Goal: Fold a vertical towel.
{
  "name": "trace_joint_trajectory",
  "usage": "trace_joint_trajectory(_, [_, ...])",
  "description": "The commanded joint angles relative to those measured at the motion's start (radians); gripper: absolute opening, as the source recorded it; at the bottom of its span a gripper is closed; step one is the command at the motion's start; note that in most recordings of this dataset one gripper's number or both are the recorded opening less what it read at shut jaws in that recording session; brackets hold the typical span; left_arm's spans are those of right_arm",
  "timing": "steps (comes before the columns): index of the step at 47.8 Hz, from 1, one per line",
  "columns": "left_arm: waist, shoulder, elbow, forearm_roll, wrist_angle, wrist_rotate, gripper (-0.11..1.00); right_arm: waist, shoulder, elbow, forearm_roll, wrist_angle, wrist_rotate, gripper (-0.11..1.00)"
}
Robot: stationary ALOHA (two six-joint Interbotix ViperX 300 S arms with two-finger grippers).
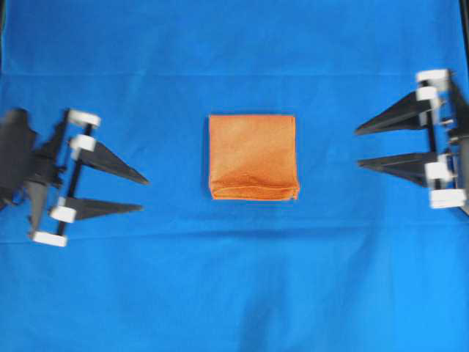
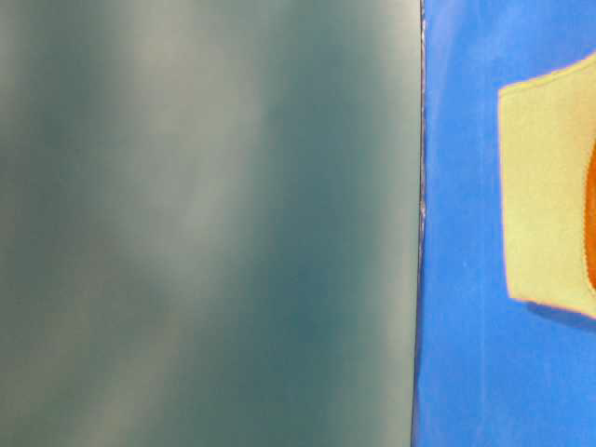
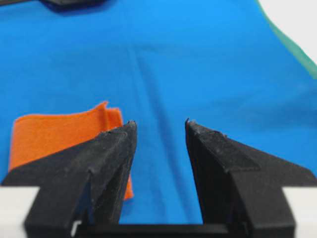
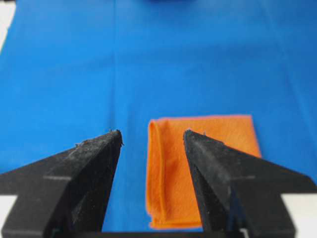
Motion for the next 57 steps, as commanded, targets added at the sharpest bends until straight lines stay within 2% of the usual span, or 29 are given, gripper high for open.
trace_joint_trajectory(1, [0.012, -0.069, 0.012, -0.002, -0.006, 0.000, 0.41, -0.006, -0.051, 0.005, -0.018, 0.006, 0.000, 0.58])
trace_joint_trajectory(17, [0.054, -0.368, 0.198, -0.006, -0.009, -0.014, 0.41, -0.048, -0.291, 0.170, -0.029, -0.023, 0.006, 0.58])
trace_joint_trajectory(33, [0.130, -0.611, 0.393, -0.006, 0.037, -0.103, 0.41, -0.078, -0.403, 0.319, -0.005, -0.069, 0.009, 0.58])
trace_joint_trajectory(43, [0.135, -0.647, 0.446, -0.006, 0.038, -0.107, 0.41, -0.109, -0.396, 0.371, 0.029, -0.115, 0.009, 0.58])
trace_joint_trajectory(57, [0.137, -0.646, 0.448, -0.005, 0.037, -0.107, 0.41, -0.126, -0.393, 0.373, 0.032, -0.121, 0.009, 0.58])
